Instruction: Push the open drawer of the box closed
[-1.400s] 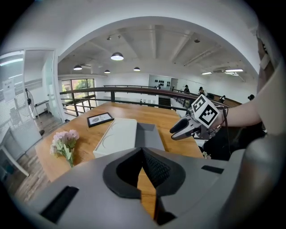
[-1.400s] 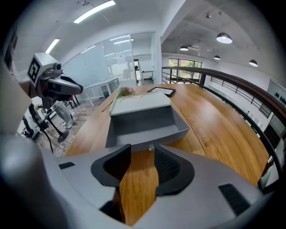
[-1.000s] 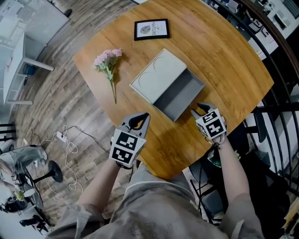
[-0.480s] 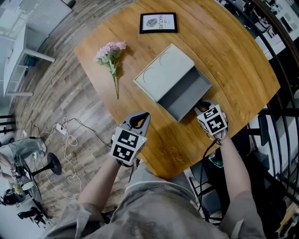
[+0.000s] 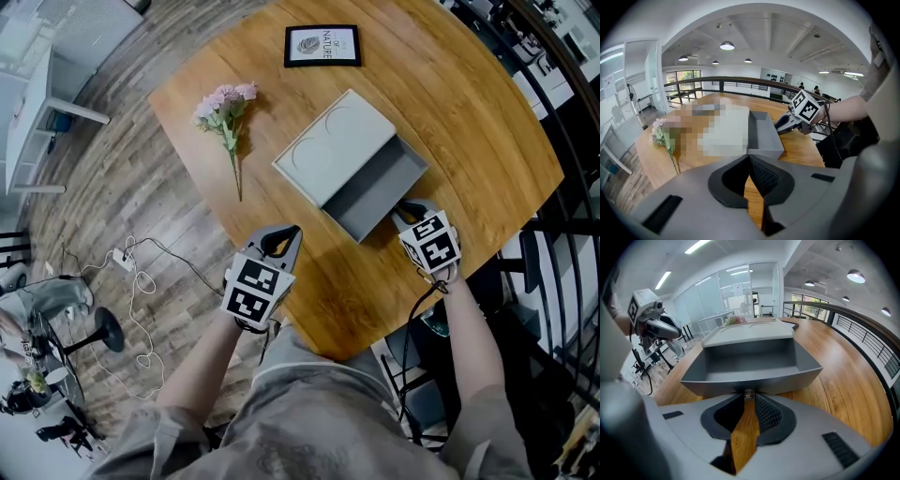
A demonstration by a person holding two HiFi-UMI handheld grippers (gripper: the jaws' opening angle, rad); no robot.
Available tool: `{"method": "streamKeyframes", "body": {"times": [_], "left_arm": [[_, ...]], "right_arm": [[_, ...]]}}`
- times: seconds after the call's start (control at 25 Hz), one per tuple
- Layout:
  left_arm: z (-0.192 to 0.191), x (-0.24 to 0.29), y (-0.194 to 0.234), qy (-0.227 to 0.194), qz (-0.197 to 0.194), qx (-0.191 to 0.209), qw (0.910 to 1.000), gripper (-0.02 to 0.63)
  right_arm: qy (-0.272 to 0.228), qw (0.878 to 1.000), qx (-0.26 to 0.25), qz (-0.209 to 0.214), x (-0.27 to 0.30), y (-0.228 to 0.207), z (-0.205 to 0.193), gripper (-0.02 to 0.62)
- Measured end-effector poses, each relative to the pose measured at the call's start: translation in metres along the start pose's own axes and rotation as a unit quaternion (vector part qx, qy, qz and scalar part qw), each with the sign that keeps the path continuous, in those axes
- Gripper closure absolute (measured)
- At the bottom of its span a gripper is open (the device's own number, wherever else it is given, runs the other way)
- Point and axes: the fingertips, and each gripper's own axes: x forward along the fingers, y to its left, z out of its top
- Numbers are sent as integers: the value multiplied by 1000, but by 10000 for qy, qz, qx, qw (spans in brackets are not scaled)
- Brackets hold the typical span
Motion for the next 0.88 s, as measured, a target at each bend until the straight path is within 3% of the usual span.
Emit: {"method": "streamKeyframes", "body": {"times": [0.44, 0.88], "left_arm": [[2, -15, 16, -90, 105, -6, 9999, 589], [-10, -31, 28, -159, 224, -148, 9995, 589]], "right_arm": [[-115, 9993, 345, 102, 21, 5, 28, 508], [-220, 9989, 375, -153, 50, 4, 68, 507]]}}
